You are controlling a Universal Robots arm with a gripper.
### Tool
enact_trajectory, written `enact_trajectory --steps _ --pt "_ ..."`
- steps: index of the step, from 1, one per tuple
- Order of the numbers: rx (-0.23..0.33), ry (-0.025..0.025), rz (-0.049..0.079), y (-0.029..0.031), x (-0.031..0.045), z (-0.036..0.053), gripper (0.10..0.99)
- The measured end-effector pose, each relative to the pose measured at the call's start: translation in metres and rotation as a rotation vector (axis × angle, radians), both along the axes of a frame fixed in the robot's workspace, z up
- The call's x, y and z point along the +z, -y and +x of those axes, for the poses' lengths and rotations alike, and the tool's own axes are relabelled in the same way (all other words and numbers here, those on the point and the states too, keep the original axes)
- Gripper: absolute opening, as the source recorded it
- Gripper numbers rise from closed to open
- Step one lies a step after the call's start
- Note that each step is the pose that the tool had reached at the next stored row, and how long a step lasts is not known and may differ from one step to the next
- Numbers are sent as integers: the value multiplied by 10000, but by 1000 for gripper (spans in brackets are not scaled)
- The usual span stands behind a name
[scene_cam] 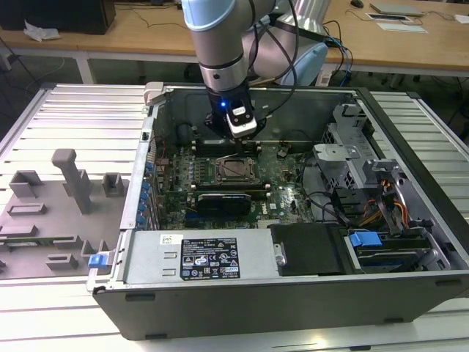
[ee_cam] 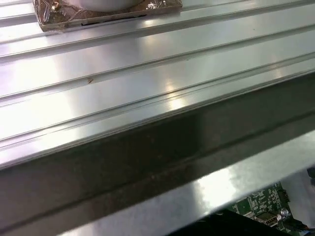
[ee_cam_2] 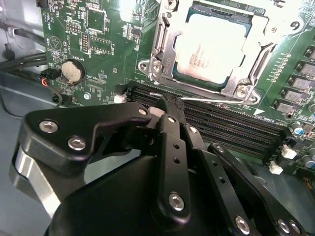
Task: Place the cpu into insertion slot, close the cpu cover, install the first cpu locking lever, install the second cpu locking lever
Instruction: 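Install the first cpu locking lever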
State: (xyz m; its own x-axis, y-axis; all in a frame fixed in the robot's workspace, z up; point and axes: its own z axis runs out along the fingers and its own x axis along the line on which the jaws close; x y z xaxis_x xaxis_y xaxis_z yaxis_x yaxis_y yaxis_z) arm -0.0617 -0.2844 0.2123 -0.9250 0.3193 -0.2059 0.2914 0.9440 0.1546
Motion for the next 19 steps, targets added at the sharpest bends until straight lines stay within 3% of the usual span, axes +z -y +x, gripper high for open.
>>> enact_trajectory --steps 8,15,19 --pt "-5 -1 -7 0 -85 -2 106" --pt "-5 -1 -130 0 -152 -2 106" --pt "-5 1 -138 0 -96 -2 106"
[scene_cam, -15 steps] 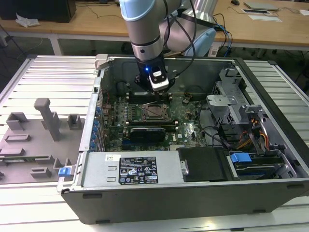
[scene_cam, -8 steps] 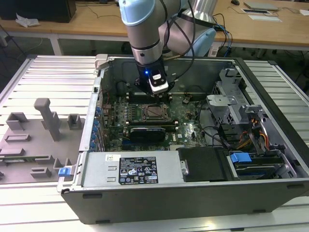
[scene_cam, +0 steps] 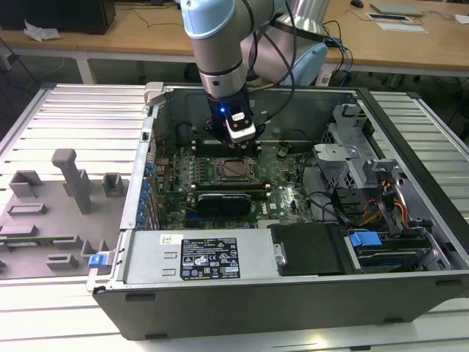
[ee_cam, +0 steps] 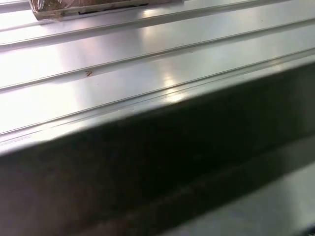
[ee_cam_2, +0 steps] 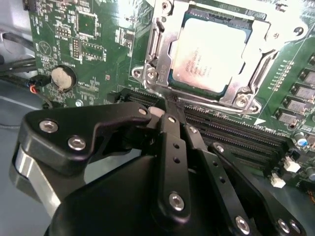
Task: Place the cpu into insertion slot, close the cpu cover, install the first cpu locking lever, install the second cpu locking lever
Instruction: 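Install the first cpu locking lever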
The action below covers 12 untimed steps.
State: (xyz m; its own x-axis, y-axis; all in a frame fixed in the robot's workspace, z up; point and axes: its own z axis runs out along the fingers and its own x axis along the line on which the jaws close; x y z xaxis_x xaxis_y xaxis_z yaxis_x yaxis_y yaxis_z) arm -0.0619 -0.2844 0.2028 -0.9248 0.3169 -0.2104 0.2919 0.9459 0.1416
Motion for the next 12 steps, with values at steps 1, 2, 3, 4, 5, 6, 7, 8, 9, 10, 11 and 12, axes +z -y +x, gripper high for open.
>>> enact_trajectory --steps 1,2,3,4,5,6,7,8,9,10,11,12 --pt "0 0 -9 0 14 0 106" --pt "0 0 -27 0 25 0 106" --pt "1 1 -35 0 25 0 106" --pt "0 0 -41 0 25 0 106" --pt "0 0 -47 0 22 0 106" --pt "0 -1 -54 0 17 1 106" --pt "0 -1 -61 0 11 1 106" --pt "0 -1 -67 0 2 2 106" --pt "0 -1 -71 0 -7 2 106" --pt "-2 -1 -77 0 -15 3 106" --pt "-2 -1 -88 0 -23 5 106" --pt "-1 -2 -98 0 -27 7 106"
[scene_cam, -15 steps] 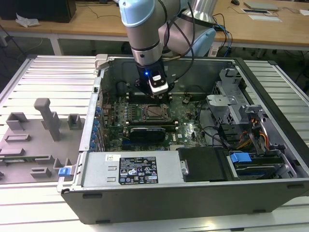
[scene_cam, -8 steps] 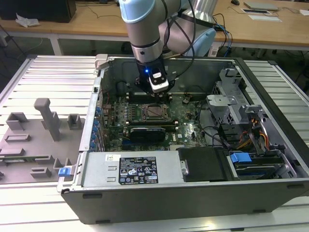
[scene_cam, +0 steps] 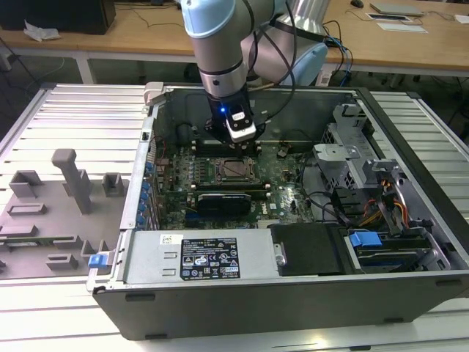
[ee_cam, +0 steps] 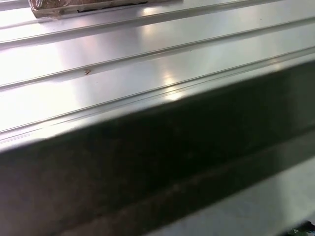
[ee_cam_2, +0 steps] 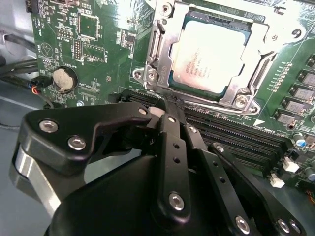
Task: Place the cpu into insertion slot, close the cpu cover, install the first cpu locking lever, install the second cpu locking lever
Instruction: 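Install the first cpu locking lever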
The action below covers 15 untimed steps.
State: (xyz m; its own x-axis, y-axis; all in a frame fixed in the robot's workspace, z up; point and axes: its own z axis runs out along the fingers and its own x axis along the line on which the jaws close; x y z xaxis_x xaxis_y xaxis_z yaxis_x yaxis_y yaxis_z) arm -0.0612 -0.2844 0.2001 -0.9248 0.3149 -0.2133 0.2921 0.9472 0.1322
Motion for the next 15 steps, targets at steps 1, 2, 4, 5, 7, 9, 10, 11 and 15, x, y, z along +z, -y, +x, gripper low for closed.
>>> enact_trajectory --steps 1,2,4,5,7,9,10,11,15 --pt "1 0 -10 0 -3 2 106" --pt "0 0 -20 0 -7 4 106" --pt "1 2 -35 0 -15 8 106" --pt "3 1 -42 0 -19 11 106" --pt "0 -2 -46 1 -19 12 106" --pt "2 0 -44 0 -21 17 106" --pt "2 1 -46 1 -22 20 106" --pt "1 2 -41 0 -25 33 106" --pt "1 3 -61 0 -3 45 106"
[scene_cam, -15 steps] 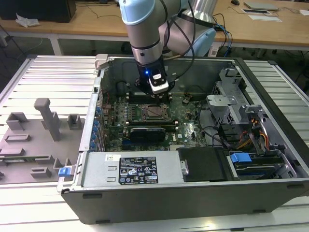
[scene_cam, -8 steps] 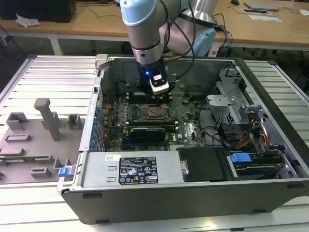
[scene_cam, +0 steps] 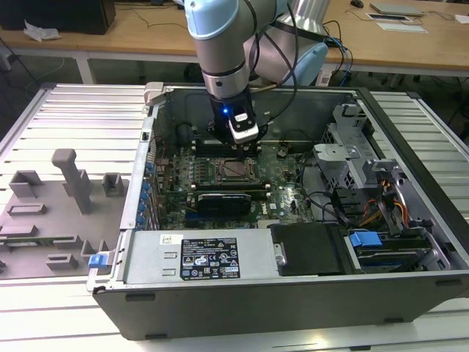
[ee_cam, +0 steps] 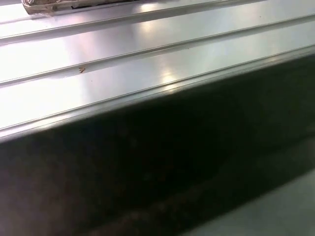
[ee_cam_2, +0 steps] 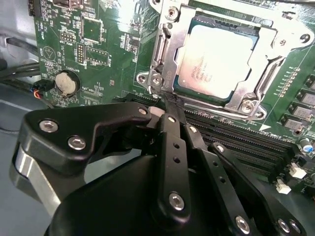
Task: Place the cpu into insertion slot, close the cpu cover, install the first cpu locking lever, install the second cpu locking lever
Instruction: 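Install the first cpu locking lever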
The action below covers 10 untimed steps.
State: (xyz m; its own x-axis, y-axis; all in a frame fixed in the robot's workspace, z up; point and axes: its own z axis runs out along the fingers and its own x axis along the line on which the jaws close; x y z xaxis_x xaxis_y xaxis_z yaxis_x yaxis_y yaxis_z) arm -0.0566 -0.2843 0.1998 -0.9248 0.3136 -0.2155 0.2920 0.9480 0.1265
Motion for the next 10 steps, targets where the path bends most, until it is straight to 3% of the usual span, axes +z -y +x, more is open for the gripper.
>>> enact_trajectory --steps 3,7,10 --pt "0 -2 -49 0 57 0 106" --pt "-5 -2 -305 0 149 4 106" --pt "-8 -2 -390 1 197 8 106"
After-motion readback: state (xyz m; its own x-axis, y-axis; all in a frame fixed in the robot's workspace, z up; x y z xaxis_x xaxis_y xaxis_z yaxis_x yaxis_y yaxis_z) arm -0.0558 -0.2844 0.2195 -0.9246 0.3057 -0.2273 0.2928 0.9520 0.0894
